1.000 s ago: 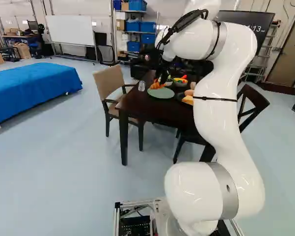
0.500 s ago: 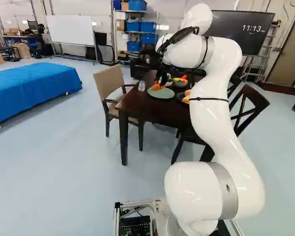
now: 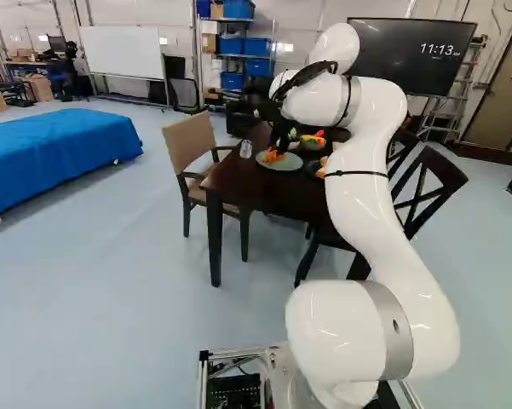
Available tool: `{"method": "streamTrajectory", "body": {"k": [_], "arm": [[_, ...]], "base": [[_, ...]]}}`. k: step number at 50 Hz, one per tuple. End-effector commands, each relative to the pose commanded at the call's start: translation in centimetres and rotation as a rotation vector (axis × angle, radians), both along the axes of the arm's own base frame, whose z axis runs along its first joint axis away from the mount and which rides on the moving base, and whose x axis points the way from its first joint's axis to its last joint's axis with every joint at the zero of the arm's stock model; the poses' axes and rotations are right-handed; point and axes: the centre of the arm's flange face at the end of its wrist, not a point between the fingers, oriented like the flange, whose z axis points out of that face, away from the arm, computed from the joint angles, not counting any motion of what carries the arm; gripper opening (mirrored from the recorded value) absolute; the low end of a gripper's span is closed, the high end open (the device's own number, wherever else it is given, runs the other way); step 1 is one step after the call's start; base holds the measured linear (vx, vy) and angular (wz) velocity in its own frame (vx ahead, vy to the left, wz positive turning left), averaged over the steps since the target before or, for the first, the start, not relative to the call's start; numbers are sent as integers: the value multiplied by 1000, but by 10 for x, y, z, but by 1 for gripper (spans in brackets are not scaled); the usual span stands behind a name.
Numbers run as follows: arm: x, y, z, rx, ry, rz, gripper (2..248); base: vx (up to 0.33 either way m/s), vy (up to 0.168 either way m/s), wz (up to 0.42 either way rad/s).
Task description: Move the croissant to the empty plate
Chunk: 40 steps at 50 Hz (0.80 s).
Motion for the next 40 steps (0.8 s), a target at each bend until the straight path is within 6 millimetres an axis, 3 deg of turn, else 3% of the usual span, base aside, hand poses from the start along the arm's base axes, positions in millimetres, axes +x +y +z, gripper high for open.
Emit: {"method": "streamTrajectory", "body": {"k": [11, 12, 16, 17, 21, 22, 27, 28, 32, 33, 40], "arm": [[4, -3, 0, -1, -8, -3, 96], [4, -3, 0, -1, -8, -3, 116], [4, -3, 0, -1, -8, -3, 116], [4, -3, 0, -1, -8, -3, 149], [4, -3, 0, -1, -8, -3, 149], [4, -3, 0, -1, -8, -3, 183], [4, -3, 0, -1, -8, -3, 183], [4, -3, 0, -1, -8, -3, 219], [4, -3, 0, -1, -8, -3, 219], [4, -3, 0, -1, -8, -3, 246], [2, -3, 4, -1, -11, -3, 247]], "base": [[0, 0, 0], [0, 0, 0], [0, 0, 0], [0, 0, 0], [0, 0, 0], [0, 0, 0], [0, 0, 0], [0, 0, 0], [0, 0, 0], [0, 0, 0], [0, 0, 0]]}}
